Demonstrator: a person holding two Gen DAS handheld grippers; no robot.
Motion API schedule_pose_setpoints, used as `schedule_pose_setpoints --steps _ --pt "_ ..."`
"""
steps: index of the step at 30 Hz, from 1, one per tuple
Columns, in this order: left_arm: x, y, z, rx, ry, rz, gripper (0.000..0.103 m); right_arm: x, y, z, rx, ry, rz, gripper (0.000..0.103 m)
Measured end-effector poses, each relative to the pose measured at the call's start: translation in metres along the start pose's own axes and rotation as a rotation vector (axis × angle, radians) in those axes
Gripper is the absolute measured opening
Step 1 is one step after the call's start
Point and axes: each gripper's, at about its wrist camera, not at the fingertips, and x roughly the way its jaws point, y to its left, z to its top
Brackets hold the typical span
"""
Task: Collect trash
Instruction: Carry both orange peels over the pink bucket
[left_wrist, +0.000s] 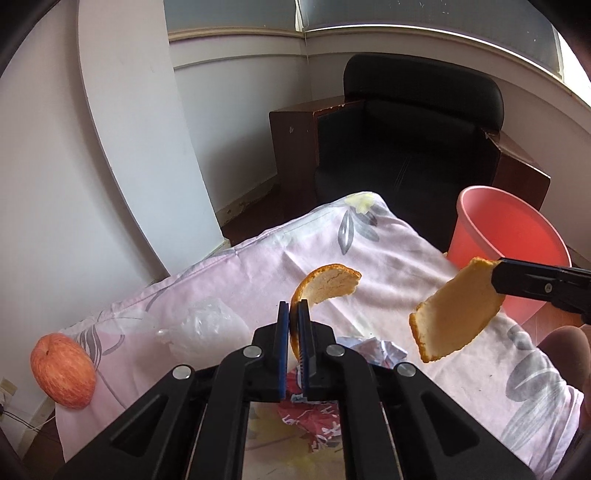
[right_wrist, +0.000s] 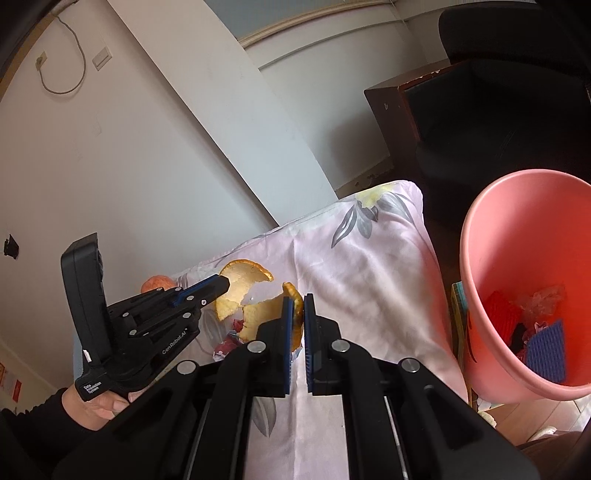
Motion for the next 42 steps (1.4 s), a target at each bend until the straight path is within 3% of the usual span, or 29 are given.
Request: schedule_pose_setpoints --steps 9,18,42 --pt "-0.034 -0.032 0.017 -0.057 -0.058 -0.106 0.004 -0.033 -0.02 0.002 0.034 -0.067 -0.04 0.006" --pt "-0.048 -0.081 0.033 -0.036 -0.093 -0.196 0.004 -0.07 -0.055 0.004 0.097 -0.143 -0.116 0.006" --pt "-0.033 -0.182 0.063 0.044 -0.075 -0.312 0.004 -0.117 -0.131 0.0 0.16 -0.255 -0.353 0.006"
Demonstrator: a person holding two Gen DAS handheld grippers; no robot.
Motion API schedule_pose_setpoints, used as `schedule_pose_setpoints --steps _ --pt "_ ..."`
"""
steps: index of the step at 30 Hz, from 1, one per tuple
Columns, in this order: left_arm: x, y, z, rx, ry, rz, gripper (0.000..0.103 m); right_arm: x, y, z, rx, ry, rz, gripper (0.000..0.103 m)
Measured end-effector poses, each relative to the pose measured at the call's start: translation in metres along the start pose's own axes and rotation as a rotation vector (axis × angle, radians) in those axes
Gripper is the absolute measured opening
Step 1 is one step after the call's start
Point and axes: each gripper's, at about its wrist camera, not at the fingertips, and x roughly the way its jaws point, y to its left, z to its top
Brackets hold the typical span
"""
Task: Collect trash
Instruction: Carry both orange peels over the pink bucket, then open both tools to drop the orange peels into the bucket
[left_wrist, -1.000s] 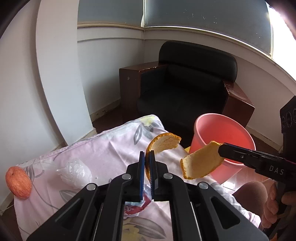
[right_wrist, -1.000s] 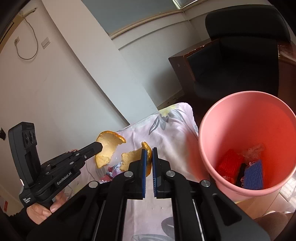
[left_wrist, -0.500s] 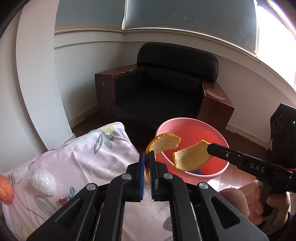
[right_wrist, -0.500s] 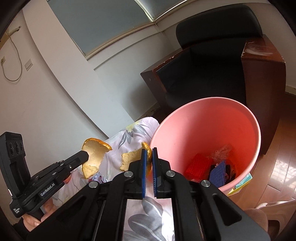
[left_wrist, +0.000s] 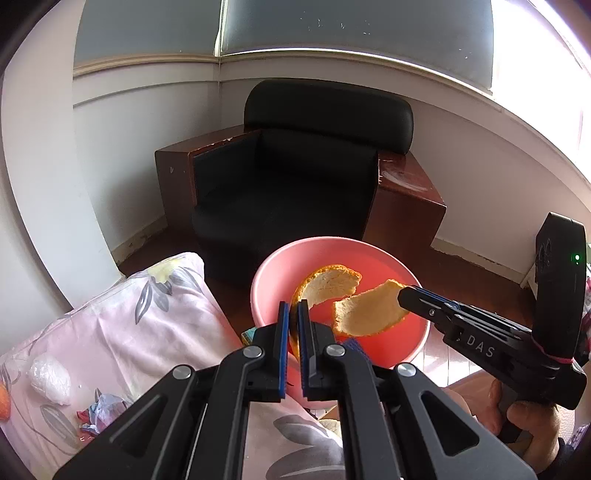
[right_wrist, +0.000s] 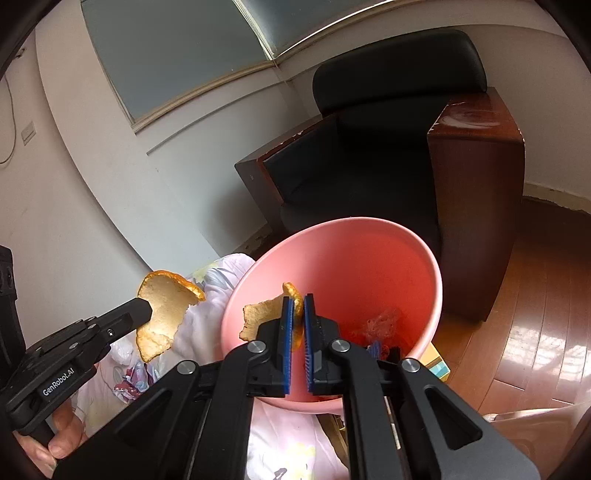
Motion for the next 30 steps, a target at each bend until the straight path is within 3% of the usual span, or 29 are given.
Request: schedule_pose_setpoints --steps 9,18,30 --pt "0.033 -0.019 0.006 0.029 0.036 0.006 0.004 0.004 -0.017 0.003 -0.004 -0.02 -0.067 0.006" --pt "0.06 -0.029 0.011 0.044 0.066 0.021 0.004 0.014 -0.029 0.002 0.006 -0.004 -0.079 0.006" --pt "0.068 -0.031 0.012 0.042 0.069 0.024 0.005 0.019 -0.029 0.002 0.014 0.001 -0.107 0.006"
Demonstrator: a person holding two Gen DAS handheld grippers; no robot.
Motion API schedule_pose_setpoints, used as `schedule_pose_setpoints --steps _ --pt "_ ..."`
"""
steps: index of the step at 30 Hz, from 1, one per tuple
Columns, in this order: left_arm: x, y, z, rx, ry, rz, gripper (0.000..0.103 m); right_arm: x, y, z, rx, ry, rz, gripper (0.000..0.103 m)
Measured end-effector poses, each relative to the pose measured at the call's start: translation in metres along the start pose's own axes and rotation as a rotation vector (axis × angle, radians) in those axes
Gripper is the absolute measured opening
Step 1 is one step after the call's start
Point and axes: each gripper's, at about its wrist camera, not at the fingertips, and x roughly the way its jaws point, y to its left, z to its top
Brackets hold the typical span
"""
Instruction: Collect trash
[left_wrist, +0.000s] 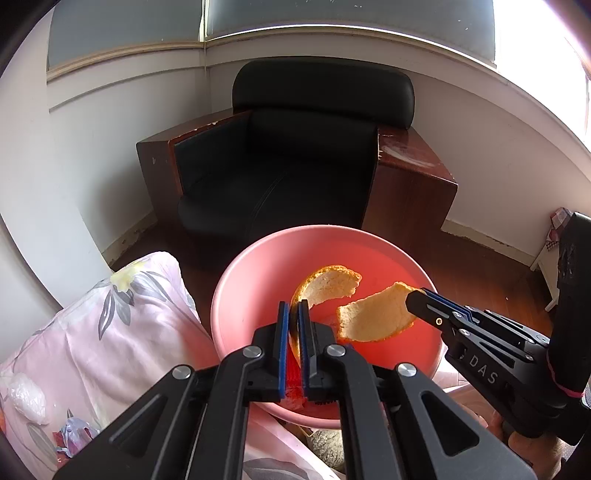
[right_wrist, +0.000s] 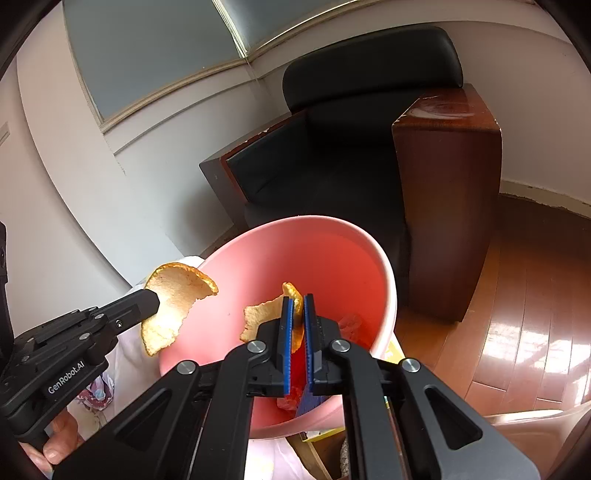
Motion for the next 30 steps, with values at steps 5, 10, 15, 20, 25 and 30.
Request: schedule_pose_setpoints --steps 5,10,15,20,25,30 --pt "-0.004 0.002 0.0 -0.009 -0.011 0.007 0.026 0.002 0.0 0.0 0.017 0.013 0.016 0.009" --pt "-0.012 0.006 0.001 -0.014 -0.032 0.014 0.036 -0.001 0.004 0.0 0.019 0.0 0.028 0.033" --pt "-0.02 0.011 -0.001 -0.024 -0.041 0.017 0.036 -0.004 0.009 -0.001 0.007 0.0 0.032 0.034" --pt "-0.031 0.016 -0.003 -0.034 -0.054 0.02 0.037 -0.008 0.016 -0.003 0.002 0.017 0.069 0.035" --pt "-0.046 0.024 -0.008 -0.05 -0.07 0.03 0.037 -0.015 0.028 -0.006 -0.004 0.026 0.128 0.035" --pt "-0.065 0.035 -0.018 -0.071 -0.079 0.047 0.038 -0.022 0.044 -0.011 -0.027 0.034 0.18 0.035"
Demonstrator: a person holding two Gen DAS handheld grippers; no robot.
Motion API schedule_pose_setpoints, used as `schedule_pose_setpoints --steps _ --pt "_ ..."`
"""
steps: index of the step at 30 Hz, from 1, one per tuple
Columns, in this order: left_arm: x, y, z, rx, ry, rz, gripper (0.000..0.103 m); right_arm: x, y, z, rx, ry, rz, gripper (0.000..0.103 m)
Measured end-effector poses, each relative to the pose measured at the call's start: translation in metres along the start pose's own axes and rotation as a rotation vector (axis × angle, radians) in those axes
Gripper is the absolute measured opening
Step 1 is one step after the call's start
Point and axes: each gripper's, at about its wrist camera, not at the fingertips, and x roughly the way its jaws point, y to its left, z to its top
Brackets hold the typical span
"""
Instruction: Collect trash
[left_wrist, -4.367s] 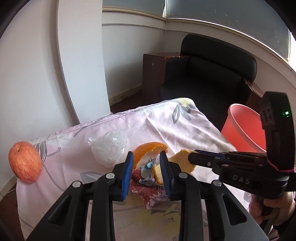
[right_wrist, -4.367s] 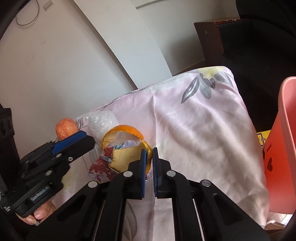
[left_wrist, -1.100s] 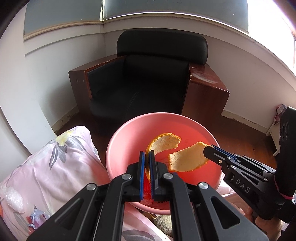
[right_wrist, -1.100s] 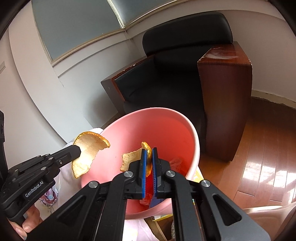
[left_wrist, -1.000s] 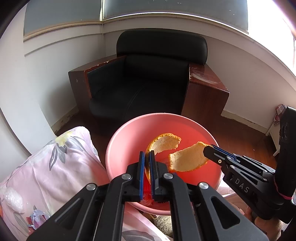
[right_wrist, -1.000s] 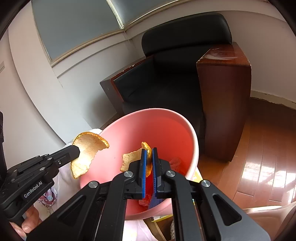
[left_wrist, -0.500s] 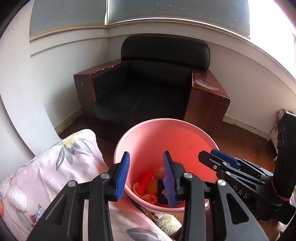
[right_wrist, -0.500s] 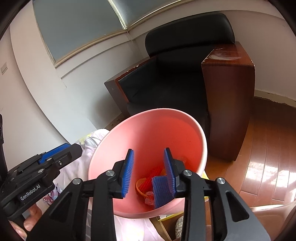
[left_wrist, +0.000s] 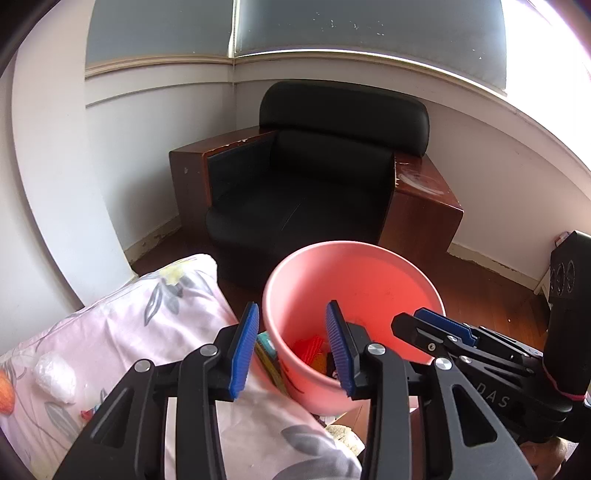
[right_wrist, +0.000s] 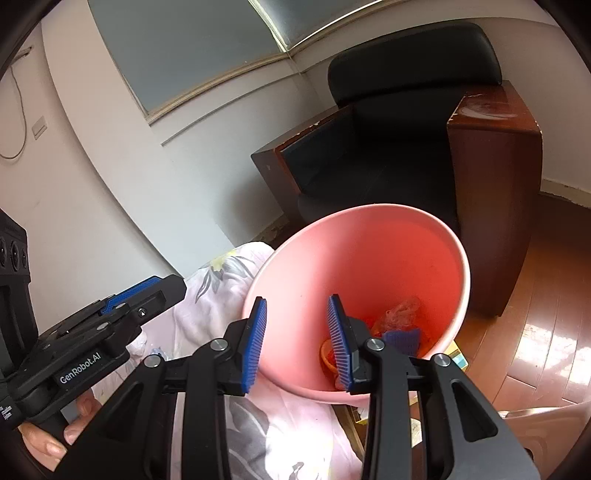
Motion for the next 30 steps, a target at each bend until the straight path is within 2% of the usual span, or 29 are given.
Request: schedule_pose_setpoints --steps 12,30 --pt "-0.048 0.041 -0.028 -0.044 -0.029 0.076 0.04 -0.01 0.04 -0.014 -0.029 0.021 0.083 0.035" --pt "-0.109 0.102 -0.07 -0.065 -0.101 0.202 0.044 -0.007 0.099 -0.034 -0.114 0.067 0.123 0.035"
